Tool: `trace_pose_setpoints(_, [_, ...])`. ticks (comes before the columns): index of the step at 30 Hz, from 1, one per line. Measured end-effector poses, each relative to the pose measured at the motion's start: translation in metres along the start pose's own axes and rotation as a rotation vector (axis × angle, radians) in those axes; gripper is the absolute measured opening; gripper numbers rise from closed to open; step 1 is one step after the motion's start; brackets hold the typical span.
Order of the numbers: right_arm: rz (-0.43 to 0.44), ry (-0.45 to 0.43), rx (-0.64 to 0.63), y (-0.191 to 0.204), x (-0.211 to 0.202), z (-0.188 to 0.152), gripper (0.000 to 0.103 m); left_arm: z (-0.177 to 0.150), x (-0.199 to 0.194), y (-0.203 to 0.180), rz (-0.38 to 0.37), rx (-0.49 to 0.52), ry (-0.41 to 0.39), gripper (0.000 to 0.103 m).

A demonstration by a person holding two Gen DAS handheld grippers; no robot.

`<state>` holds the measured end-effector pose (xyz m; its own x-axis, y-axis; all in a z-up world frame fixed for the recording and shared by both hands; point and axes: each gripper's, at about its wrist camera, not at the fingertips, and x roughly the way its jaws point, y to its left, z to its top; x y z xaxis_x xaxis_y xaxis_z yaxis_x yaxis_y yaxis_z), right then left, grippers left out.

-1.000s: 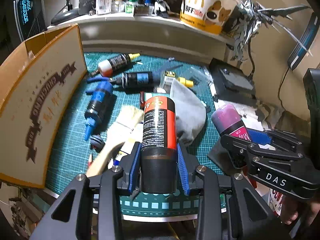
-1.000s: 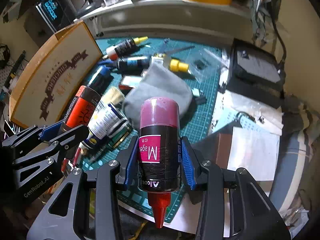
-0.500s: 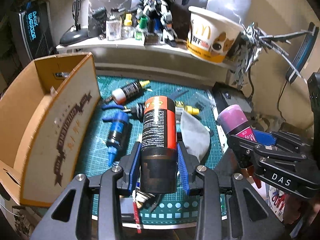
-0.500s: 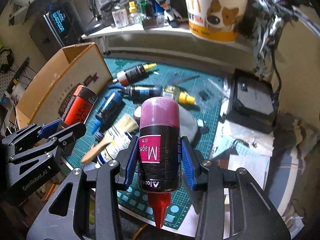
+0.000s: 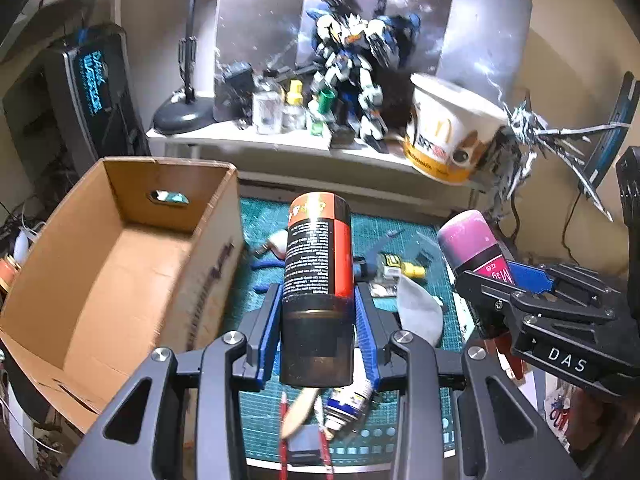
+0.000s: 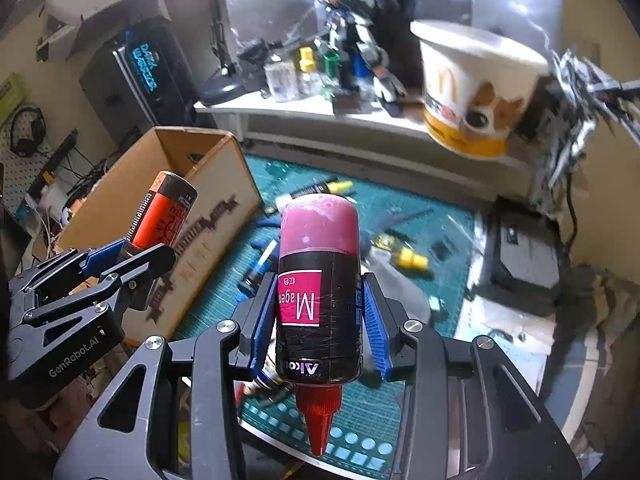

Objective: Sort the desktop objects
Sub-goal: 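Lift the magenta bottle and orange-black can and carry both over the cardboard box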

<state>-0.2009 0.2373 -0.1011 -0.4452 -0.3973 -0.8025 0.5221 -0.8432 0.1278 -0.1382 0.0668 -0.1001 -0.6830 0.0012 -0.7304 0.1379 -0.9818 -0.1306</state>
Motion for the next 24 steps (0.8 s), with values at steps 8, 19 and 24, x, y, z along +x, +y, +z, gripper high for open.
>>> trace_pose_setpoints(8, [0.020,-0.055,-0.032,0.031,-0.008,0.033,0.038,0.027,-0.021,0.027,0.027,-0.009,-0.057,0.035])
trace_pose_setpoints(19, [0.024,-0.115,-0.072,0.069,-0.022,0.073,0.038,0.062,-0.046,0.059,0.058,-0.024,-0.130,0.035])
trace_pose_setpoints(24, [0.035,-0.139,-0.088,0.089,-0.026,0.089,0.038,0.075,-0.057,0.077,0.074,-0.032,-0.158,0.035])
